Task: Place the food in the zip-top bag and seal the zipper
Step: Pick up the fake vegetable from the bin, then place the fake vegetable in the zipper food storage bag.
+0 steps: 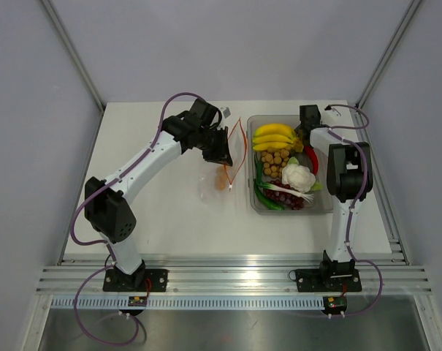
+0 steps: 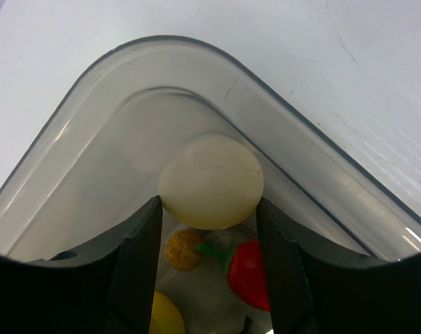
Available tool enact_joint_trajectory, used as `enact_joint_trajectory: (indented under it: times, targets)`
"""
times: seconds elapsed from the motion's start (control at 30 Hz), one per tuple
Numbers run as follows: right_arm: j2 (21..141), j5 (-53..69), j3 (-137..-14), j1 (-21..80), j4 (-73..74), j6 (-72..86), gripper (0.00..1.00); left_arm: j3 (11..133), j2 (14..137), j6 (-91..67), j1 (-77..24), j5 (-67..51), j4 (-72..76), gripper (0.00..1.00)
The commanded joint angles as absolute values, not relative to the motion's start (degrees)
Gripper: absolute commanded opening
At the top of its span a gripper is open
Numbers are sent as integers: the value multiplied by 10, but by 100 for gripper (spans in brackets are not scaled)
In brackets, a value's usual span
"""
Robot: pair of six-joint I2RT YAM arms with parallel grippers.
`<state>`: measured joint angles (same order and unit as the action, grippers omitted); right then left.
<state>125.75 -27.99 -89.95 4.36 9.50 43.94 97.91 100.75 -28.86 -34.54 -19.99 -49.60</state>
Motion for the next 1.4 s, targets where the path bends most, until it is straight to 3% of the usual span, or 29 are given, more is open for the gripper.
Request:
enact_joint_trajectory:
  times: [0.0,0.7,0.97,1.37]
  targets:
    - [1229,-313,-891,40,74,430,39,1000,1003,-279,-345,-217,-483,0]
    - [1023,-224,-724,41,60,421,35,1001,1012,-279,-336,-203,-471,0]
    - [877,-108,-649,42,96,384,33,987,1012,-287,-336,-220,-443,0]
    - [667,-47,-650,175,210,334,34,985,1026,-292,-336,-234,-429,0]
